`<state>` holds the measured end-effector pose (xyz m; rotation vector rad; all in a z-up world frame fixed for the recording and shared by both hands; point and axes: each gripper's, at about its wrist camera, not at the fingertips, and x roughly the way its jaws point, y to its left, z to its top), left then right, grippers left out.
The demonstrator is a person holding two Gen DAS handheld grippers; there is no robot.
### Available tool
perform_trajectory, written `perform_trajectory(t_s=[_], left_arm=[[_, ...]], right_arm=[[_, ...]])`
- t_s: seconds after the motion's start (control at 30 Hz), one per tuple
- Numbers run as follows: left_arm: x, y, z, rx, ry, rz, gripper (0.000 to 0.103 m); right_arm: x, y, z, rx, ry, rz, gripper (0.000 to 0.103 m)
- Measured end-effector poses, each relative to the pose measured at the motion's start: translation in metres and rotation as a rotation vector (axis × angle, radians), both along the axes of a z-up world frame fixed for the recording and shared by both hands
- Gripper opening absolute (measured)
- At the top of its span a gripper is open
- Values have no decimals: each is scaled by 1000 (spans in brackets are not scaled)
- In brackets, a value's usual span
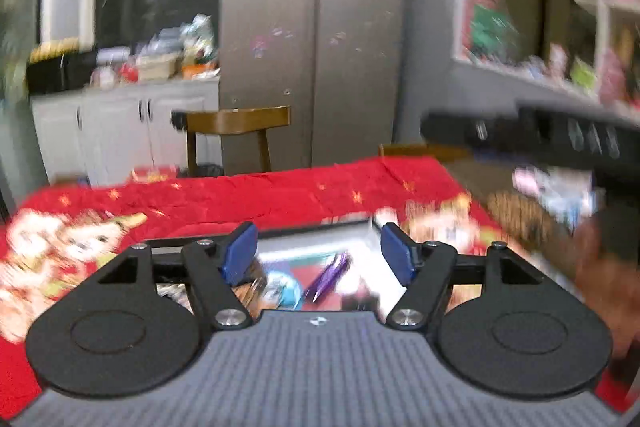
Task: Organize objects
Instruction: 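Move the left tool down to the white fluffy scrunchie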
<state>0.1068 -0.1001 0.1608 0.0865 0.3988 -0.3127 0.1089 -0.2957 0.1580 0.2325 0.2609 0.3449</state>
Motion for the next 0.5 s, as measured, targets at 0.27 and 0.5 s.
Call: perform_trajectory(t_s=[0.27, 0.5], left_arm=[[-71, 24, -32, -72, 65, -50, 73], [-80, 16, -66, -25, 45, -34, 73]], right_arm=[[-51, -8, -29, 3, 14, 24, 83], [-64, -2, -62, -40, 44, 80, 62]])
